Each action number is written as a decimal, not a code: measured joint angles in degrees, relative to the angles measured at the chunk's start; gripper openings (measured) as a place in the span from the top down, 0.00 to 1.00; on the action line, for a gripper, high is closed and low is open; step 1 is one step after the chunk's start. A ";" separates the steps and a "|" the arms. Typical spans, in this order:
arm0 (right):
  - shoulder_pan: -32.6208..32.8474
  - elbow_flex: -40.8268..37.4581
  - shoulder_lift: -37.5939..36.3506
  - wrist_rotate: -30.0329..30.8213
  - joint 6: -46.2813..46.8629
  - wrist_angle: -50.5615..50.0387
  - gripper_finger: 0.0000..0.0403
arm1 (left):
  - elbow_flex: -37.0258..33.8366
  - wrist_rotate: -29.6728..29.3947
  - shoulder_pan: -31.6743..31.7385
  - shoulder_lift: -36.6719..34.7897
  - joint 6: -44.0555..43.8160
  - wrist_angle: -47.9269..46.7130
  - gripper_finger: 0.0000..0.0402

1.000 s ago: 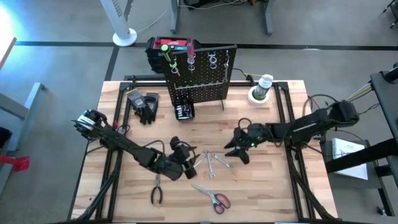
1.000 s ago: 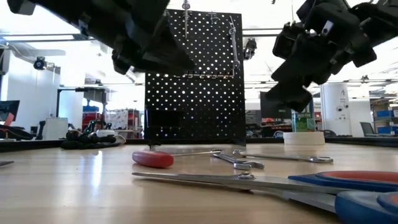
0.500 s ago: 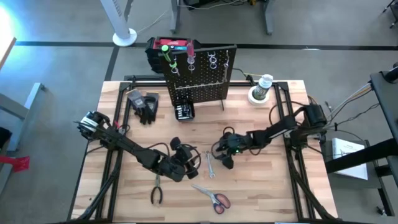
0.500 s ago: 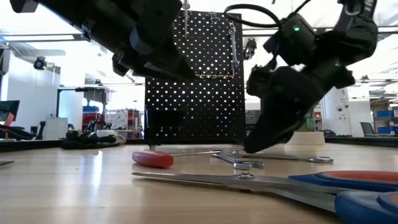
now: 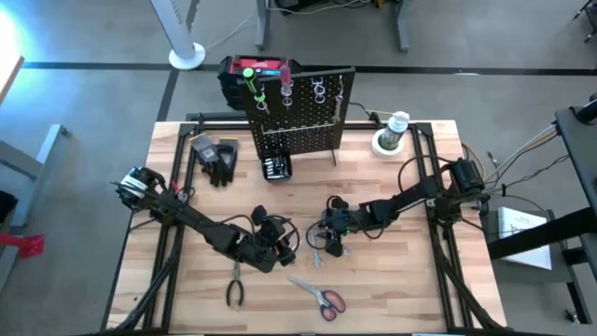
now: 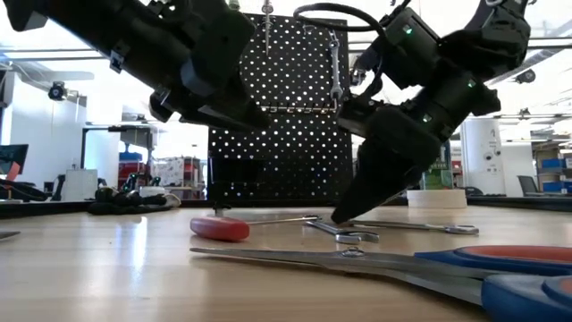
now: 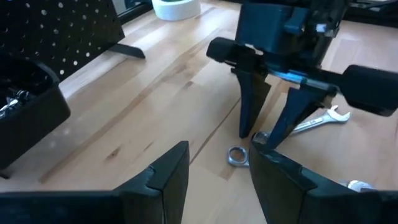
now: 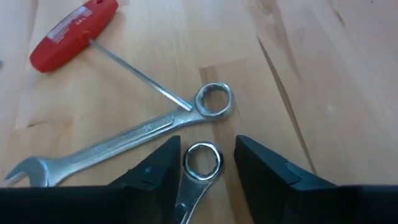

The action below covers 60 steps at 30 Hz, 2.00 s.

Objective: Hang tools onto peg board
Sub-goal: Hang the right combination wrench on the pegboard

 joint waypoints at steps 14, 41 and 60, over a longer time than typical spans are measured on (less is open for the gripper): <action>1.58 7.67 1.15 0.98 4.68 -12.72 0.68 | -1.42 0.67 0.00 2.47 -9.97 -6.19 0.61; 4.64 11.07 -0.20 8.57 -1.33 -25.81 0.95 | -1.09 0.15 0.28 4.33 -10.60 -6.09 0.61; 5.28 12.81 -14.74 11.63 -11.00 -31.58 0.96 | -1.05 -1.46 0.38 4.33 -9.20 -2.93 0.61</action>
